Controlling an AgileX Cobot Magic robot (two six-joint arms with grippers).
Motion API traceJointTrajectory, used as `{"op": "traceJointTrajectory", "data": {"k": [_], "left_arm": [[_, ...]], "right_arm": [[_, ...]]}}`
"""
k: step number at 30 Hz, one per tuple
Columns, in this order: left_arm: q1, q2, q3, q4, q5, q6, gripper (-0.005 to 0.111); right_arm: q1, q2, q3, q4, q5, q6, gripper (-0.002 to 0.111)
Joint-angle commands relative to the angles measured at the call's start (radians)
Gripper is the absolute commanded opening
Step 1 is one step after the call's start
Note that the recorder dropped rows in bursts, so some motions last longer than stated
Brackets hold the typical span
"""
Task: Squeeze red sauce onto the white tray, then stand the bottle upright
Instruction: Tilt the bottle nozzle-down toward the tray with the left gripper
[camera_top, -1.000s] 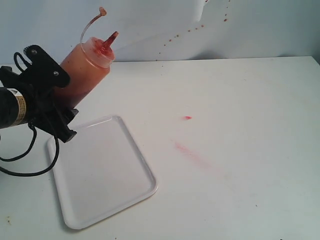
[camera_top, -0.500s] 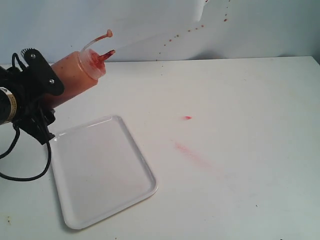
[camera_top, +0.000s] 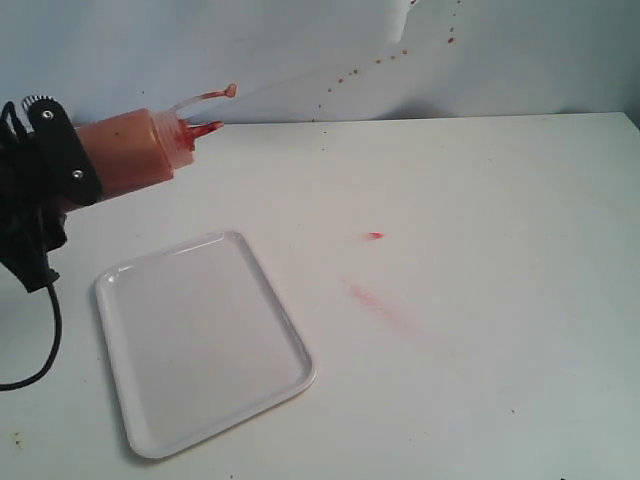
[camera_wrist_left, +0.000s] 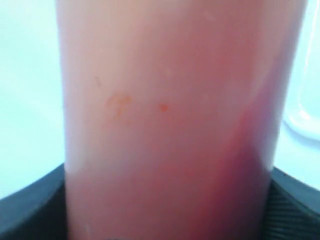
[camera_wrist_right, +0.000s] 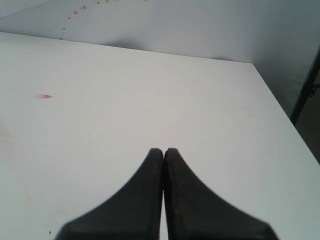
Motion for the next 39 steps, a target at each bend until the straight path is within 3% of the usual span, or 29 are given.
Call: {"op": "traceJointTrajectory", "data": {"k": [1,11,18,23,28,39], "left_arm": [[0.001,-0.089,0.026,-0.021,-0.009,0.034,0.000],[0.001,-0.174,0.095,-0.103,0.009,0.170,0.000],[0.001,-0.263,0.099,-0.279,0.029,0.425,0.000],[0.001,-0.267,0.099,-0.354,0.063,0.572,0.000],[0.001,-0.267,0.099,-0.384,0.066,0.681,0.000],[0.001,-0.267,0.099,-0.386,0.045,0.743,0.000]], "right_arm": [[0.000,-0.006,0.003,0.002,-0.001,0.003,0.000],[0.000,-0.006,0.003,0.002,-0.001,0.003,0.000],[0.000,-0.006,0.003,-0.032,-0.045,-0.014,0.000],[0.001,-0.006,0.003,0.171,-0.203,-0.017,0.000],[0.001,-0.006,0.003,0.570,-0.312,-0.017,0.000],[0.001,-0.006,0.003,0.626,-0.288,-0.017,0.000]]}}
